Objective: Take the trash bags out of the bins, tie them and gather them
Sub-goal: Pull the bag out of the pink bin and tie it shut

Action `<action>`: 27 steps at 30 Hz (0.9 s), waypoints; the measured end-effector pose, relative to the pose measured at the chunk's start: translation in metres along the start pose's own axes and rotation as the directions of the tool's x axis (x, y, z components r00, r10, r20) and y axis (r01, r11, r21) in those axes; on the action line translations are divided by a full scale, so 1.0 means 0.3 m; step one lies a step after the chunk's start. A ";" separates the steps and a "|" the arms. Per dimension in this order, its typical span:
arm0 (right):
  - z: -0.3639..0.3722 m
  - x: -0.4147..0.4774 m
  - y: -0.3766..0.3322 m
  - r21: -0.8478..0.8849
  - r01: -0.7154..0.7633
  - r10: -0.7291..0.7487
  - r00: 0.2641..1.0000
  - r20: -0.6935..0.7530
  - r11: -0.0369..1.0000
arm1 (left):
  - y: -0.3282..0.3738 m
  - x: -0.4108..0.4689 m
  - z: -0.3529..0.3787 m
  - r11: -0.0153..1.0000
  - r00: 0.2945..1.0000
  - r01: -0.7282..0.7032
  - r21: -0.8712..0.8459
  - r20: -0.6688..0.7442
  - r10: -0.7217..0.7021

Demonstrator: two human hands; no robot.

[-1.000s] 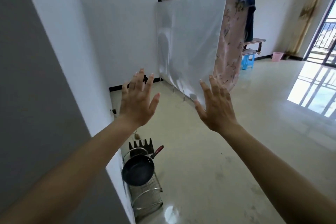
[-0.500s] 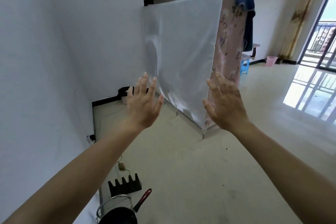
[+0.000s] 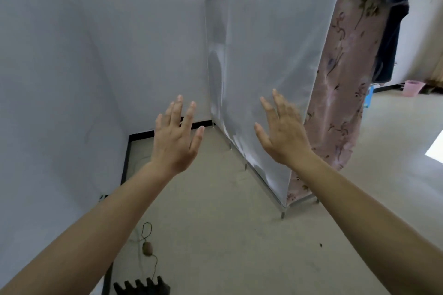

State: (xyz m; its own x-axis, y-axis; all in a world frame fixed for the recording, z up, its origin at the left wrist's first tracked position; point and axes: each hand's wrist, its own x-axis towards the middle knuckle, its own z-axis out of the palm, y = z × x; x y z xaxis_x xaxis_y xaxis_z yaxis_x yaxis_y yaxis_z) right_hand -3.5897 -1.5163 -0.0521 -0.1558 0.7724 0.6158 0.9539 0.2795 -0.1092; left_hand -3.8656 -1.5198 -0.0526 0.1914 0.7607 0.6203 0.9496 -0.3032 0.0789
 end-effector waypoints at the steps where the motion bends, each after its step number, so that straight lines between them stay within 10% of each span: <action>1: 0.069 0.068 0.011 0.029 0.008 -0.008 1.000 0.007 1.000 | -0.038 0.043 0.047 1.000 1.000 0.025 0.013 -0.006 -0.025; 27: 1.762 1.727 0.175 0.058 0.193 -0.201 0.946 0.255 0.979 | -1.232 1.405 1.335 0.880 0.912 0.283 0.382 0.178 -0.371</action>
State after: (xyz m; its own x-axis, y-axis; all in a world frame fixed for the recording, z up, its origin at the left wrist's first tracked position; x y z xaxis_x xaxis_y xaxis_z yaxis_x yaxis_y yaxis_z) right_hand -3.7558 -0.7998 -0.1513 -0.4049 0.8196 0.4054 0.8894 0.4560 -0.0336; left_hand -4.0365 -0.8571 -0.1329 -0.1334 0.9078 0.3976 0.9844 0.1678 -0.0527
